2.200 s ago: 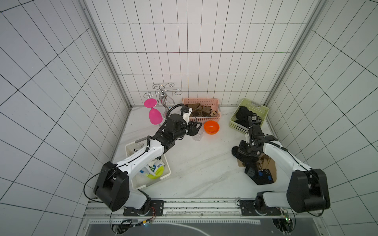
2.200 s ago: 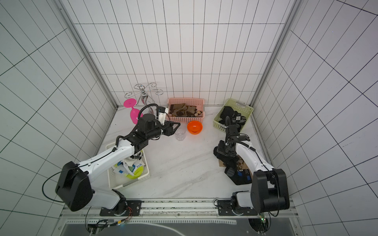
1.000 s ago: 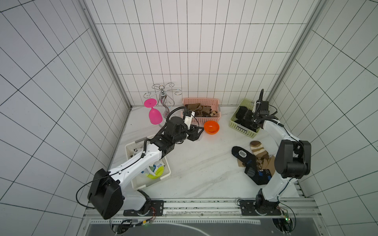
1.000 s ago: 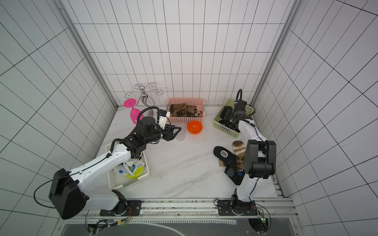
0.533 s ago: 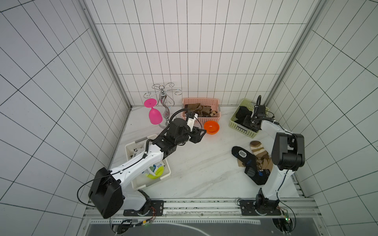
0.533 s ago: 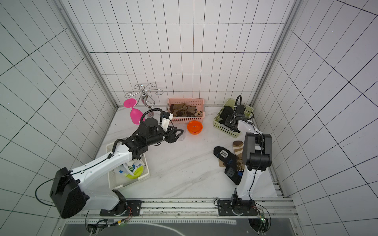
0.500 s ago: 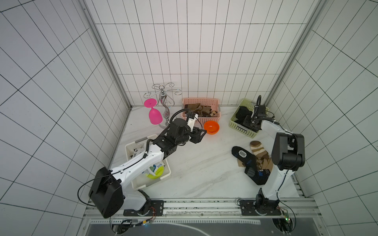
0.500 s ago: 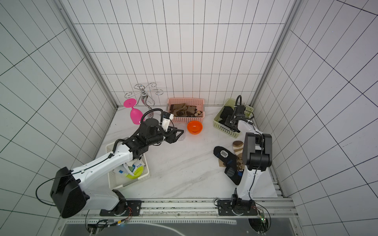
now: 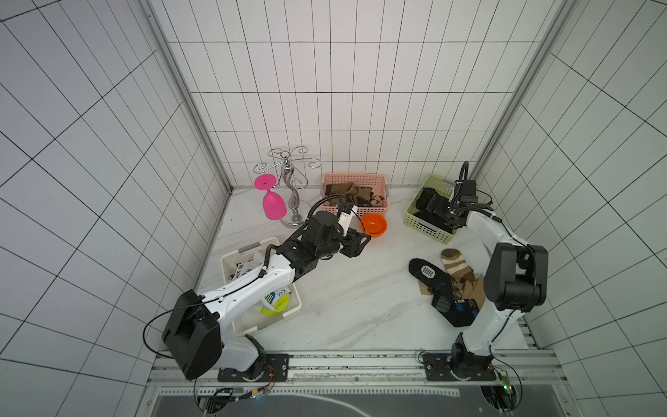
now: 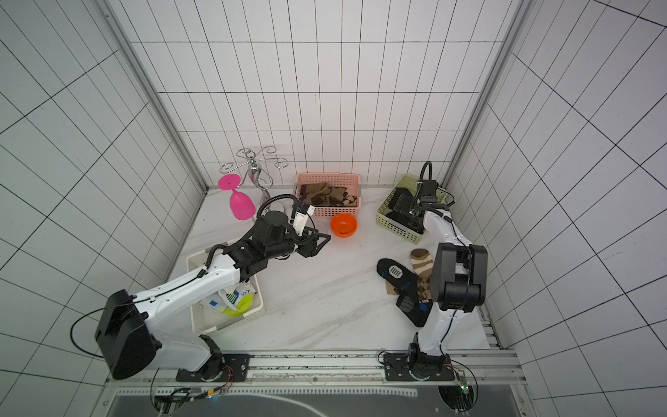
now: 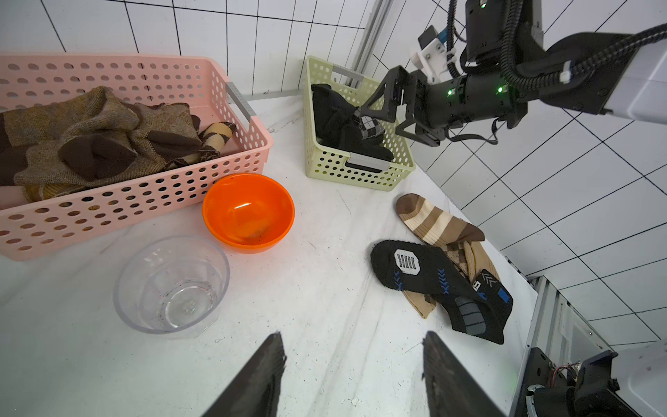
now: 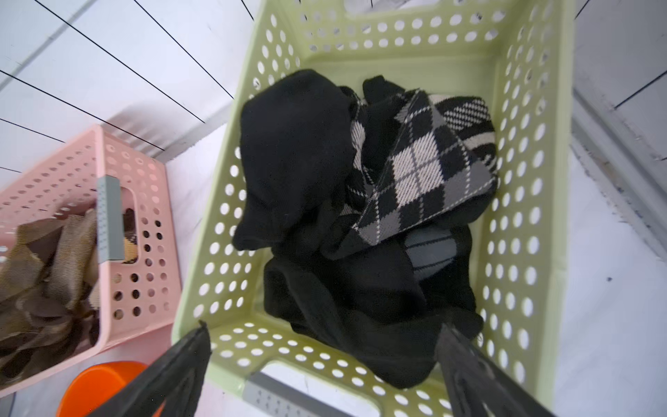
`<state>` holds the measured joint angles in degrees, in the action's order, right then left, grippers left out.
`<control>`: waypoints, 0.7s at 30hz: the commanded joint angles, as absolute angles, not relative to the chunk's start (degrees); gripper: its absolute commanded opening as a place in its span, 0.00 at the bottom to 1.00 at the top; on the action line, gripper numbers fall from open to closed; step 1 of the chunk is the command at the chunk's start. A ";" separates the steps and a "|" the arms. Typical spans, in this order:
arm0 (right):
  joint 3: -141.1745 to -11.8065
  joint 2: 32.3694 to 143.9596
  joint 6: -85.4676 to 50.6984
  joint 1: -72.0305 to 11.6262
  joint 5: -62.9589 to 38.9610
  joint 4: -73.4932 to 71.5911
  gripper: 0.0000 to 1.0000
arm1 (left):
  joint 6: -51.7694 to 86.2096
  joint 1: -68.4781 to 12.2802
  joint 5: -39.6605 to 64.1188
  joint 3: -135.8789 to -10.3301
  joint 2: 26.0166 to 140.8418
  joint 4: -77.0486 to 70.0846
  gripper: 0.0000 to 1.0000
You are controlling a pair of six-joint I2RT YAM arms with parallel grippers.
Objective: Sort the socks into the basket by color
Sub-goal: Place the sock in the bin, then pick up the sock at the center of the board.
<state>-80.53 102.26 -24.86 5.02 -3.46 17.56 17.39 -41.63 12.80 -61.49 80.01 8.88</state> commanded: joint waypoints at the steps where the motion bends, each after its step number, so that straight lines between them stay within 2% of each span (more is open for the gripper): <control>1: -83.17 96.93 -27.36 5.46 -2.69 19.47 0.99 | 16.09 -42.29 12.04 -63.02 80.86 9.14 0.62; 8: -74.93 87.94 -28.81 4.95 -3.93 20.47 1.00 | 15.91 -42.91 11.95 -62.11 80.62 8.55 0.63; 15: -69.56 83.62 -25.74 0.57 -4.49 27.26 0.99 | 15.74 -43.03 12.04 -60.65 80.10 7.89 0.63; 21: -64.65 80.72 -23.01 -3.80 -4.46 34.80 0.93 | 15.56 -42.95 11.93 -60.38 79.98 7.12 0.63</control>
